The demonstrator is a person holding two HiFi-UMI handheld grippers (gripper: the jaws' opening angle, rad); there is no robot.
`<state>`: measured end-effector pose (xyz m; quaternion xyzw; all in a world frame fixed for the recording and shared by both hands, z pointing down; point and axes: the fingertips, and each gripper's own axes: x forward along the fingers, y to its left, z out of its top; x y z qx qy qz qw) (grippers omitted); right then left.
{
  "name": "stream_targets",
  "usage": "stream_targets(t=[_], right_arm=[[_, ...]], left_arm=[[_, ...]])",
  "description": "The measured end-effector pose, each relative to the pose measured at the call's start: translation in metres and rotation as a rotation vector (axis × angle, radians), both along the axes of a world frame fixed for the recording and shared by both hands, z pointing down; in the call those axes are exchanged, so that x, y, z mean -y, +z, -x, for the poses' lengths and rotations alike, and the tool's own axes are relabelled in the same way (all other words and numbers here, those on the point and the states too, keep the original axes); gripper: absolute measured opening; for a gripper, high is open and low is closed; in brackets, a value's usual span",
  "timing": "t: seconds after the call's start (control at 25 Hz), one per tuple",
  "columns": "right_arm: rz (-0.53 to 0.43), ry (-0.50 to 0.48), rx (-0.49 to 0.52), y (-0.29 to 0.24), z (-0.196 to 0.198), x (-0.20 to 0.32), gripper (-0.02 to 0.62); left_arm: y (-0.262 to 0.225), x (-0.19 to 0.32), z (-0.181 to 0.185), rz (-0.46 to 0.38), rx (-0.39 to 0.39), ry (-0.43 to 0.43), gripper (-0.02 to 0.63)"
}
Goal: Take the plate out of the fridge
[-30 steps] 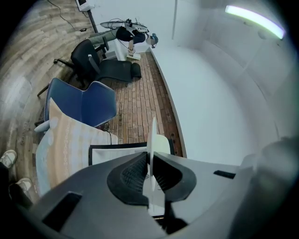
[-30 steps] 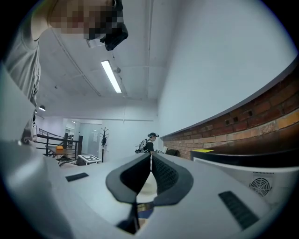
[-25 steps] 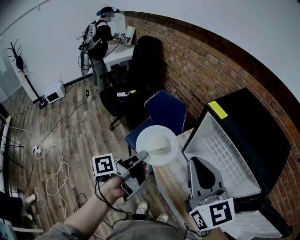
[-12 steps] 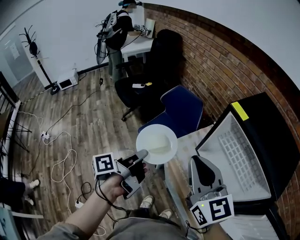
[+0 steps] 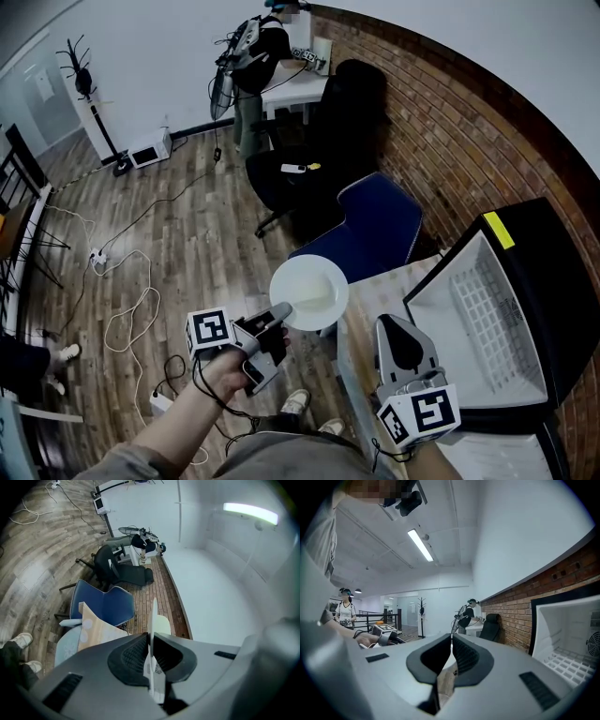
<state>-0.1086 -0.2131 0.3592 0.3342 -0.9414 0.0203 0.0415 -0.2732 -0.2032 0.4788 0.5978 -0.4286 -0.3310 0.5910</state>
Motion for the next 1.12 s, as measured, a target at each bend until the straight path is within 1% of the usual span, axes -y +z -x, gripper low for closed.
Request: stream_targets(t=[0.16,0.4,0.64,0.8,1.12], right_arm=[[0.017,-0.015,-0.016,0.01,0.007,-0.001,0.032],[0.038,-0.077,-0.052,0.026,0.021,-0.008,0.032],[0.037,-0.114,-0.055,0.027,0.029,-0.012,0.032],[0.035,-0.118,-0.062,0.029,0.028,-0.012,0.032],[0.038,-0.094,-0.054,0.024,0.021,-0.01,0.032]], left_arm=[[0.008,-0.007,0.011,0.007,0.006,-0.017,0.032],[0.027,-0.019,0.018,0.037,-0.005,-0.046,0.034],[0.035,-0.024,0.027,0.04,0.012,-0.058,0.032],[0.036,-0.024,0.027,0.038,0.001,-0.064,0.032],[0.034,-0.023,0.023,0.04,-0.007,-0.065,0.032]])
